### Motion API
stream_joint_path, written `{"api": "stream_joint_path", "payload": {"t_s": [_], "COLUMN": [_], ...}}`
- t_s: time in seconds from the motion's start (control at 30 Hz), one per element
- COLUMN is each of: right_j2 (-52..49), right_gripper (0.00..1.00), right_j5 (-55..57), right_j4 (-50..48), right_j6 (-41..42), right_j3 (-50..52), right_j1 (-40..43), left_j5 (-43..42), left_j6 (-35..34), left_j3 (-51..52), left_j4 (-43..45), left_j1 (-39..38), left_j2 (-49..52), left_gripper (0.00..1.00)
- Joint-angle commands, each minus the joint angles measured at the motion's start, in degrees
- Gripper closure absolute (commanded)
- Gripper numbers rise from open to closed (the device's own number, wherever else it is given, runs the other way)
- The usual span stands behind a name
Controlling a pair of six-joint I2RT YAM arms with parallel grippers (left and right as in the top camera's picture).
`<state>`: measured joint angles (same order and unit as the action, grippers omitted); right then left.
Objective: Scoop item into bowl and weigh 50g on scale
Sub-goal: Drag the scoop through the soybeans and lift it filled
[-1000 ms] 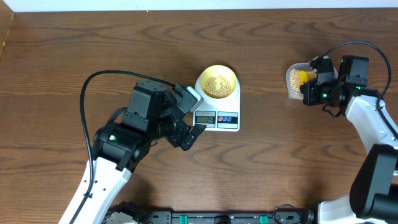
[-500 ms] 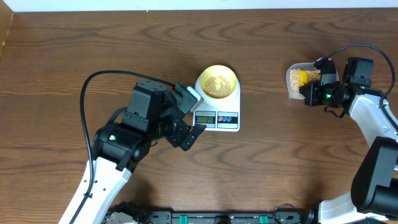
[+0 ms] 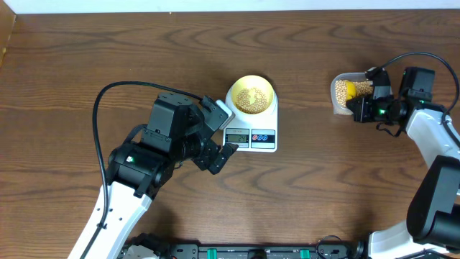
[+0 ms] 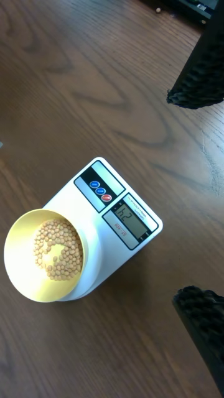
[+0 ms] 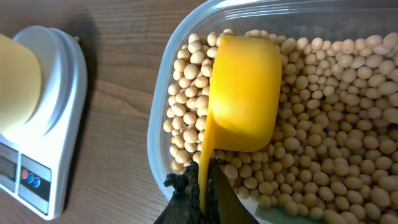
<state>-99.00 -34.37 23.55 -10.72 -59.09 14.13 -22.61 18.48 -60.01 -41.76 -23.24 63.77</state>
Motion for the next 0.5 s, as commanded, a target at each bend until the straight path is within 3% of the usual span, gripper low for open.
{"api": "stream_joint_path", "payload": {"t_s": [0.0,0.47], "right_j2": [-1.2,-1.2], "right_gripper": [0.99,0.99], "right_j5": [-7.0,-7.2], "right_j4": [1.0,1.1], "right_j6": [1.2,5.2], "right_j3": [0.4,0.4], "right_j1": [0.5,3.6], "left_j5": [-0.7,-0.7], "left_j6": [1.0,1.0], "left_j3": [0.0,0.0], "left_j4": [0.0,0.0], "left_j1": [0.3,0.3], "left_j2": [0.3,0.3], "left_gripper": [0.06,0.06]}}
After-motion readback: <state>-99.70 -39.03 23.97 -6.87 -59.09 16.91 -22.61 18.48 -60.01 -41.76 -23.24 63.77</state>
